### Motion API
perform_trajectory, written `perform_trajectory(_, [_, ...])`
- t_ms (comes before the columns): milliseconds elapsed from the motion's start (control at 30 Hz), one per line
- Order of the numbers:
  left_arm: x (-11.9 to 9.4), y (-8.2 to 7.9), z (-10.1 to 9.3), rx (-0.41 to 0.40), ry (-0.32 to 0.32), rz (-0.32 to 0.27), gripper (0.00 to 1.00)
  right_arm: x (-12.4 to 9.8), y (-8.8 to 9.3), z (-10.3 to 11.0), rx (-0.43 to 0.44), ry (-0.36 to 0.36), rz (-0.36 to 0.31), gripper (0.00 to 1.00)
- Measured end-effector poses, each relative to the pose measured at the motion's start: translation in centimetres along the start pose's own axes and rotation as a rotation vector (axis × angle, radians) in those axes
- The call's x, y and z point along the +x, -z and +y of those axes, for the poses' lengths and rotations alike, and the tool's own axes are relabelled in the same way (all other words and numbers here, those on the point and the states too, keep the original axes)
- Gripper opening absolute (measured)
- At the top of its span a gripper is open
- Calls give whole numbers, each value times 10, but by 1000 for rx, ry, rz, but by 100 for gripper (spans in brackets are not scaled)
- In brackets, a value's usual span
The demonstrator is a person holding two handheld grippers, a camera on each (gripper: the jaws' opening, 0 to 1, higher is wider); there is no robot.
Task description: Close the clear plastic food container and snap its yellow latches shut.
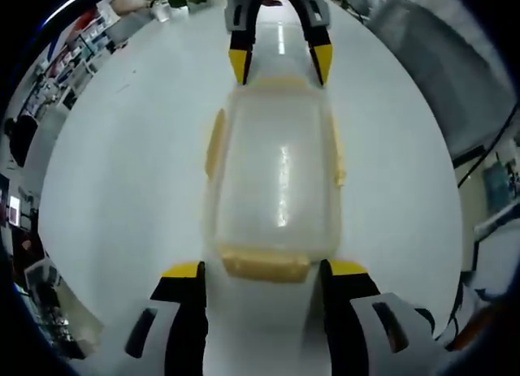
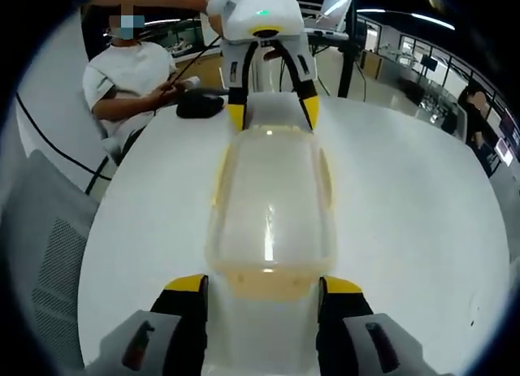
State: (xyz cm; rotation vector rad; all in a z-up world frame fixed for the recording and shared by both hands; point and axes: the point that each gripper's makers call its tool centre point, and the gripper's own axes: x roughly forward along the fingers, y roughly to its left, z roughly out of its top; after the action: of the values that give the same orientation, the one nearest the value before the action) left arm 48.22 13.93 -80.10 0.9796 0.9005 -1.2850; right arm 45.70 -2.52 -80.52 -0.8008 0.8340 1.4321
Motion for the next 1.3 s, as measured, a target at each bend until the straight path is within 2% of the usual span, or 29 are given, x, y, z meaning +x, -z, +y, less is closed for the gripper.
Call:
perform_trajectory(100, [0,0,-1,0,5,6,54,2,-5,-6,11,18,-10,45])
perform_trajectory(233, [0,0,-1,-2,12,6,53,2,-5,-7,6,45,7,45])
perform_trajectory(333, [0,1,-8,-11,46,9,45,2,-5,-7,16,47,9,44])
perform_trajectory(433, [0,1,-7,11,32,5,45,2,-5,-6,14,48,11,42])
perform_trajectory(500, [0,1,-7,5,33,4,45,0,-3,-8,16,58,27,37])
perform_trajectory(767, [1,0,-7,12,42,15,44,2,-4,-6,19,52,21,37])
perform_trajectory(1100, [1,1,-6,-2,41,2,43,4,-4,-6,22,46,61,37])
perform_trajectory(1167, [0,1,-7,-3,50,6,37,4,-4,-3,-15,16,55,36])
perform_trajectory(1300, [-1,-2,-8,-1,45,7,37,4,-2,-6,3,35,50,36])
